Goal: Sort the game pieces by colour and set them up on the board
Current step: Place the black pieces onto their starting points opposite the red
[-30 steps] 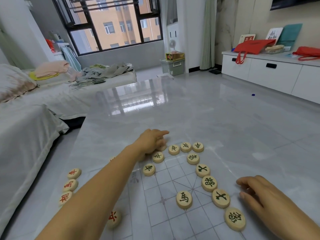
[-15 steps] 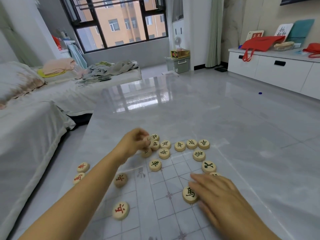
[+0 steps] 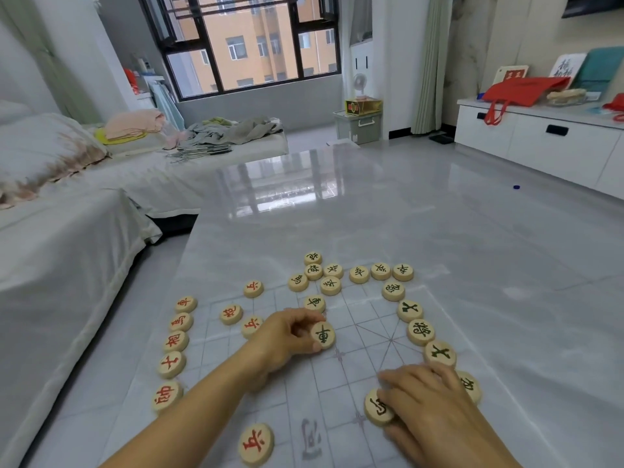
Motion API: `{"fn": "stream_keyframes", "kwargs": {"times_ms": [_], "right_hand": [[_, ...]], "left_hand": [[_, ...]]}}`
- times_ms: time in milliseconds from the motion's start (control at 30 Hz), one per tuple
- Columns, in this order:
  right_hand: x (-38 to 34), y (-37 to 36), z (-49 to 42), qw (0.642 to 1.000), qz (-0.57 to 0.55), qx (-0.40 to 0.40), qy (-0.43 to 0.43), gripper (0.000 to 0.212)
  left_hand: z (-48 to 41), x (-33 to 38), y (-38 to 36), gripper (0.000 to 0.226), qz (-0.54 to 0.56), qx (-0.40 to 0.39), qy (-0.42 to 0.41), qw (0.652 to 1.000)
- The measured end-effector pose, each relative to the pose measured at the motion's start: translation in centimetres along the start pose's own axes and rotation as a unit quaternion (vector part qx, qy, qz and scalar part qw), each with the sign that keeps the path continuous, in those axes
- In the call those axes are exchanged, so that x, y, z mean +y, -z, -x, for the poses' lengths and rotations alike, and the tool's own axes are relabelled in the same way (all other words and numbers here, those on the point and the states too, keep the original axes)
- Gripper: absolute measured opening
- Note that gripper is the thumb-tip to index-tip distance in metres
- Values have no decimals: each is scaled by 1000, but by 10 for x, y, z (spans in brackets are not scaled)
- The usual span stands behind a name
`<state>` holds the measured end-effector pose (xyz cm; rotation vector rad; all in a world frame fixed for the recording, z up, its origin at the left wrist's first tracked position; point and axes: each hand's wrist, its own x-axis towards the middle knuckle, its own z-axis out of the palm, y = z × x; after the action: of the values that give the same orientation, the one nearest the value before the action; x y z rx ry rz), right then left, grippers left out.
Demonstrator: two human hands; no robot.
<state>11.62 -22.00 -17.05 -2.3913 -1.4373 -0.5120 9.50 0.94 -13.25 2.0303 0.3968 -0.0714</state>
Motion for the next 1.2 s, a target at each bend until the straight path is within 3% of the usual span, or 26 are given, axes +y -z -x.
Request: {"fn": "stream_keyframes", "kwargs": {"times_ms": [100, 300, 500, 667, 1067, 1200], "right_hand": [[-11, 4, 11, 1000, -9, -1, -12, 21], [-17, 18, 57, 998, 13, 25, -64, 10], [22, 49, 95, 973, -50, -16, -224, 28], [27, 46, 95, 952, -121, 0, -279, 34], [28, 41, 77, 940, -177, -11, -290, 31], [33, 33, 78, 946, -163, 2, -281, 41]], "left_hand": [[0, 0, -6, 35, -157, 30, -60, 985], [-8, 3, -15, 31, -268, 37, -83, 959], [-10, 3, -18, 24, -201, 48, -63, 976], [-10, 3, -20, 23, -167, 40, -49, 984], [-14, 4, -21, 36, -223, 31, -57, 973], [-21, 8, -25, 46, -239, 31, -65, 968]]}}
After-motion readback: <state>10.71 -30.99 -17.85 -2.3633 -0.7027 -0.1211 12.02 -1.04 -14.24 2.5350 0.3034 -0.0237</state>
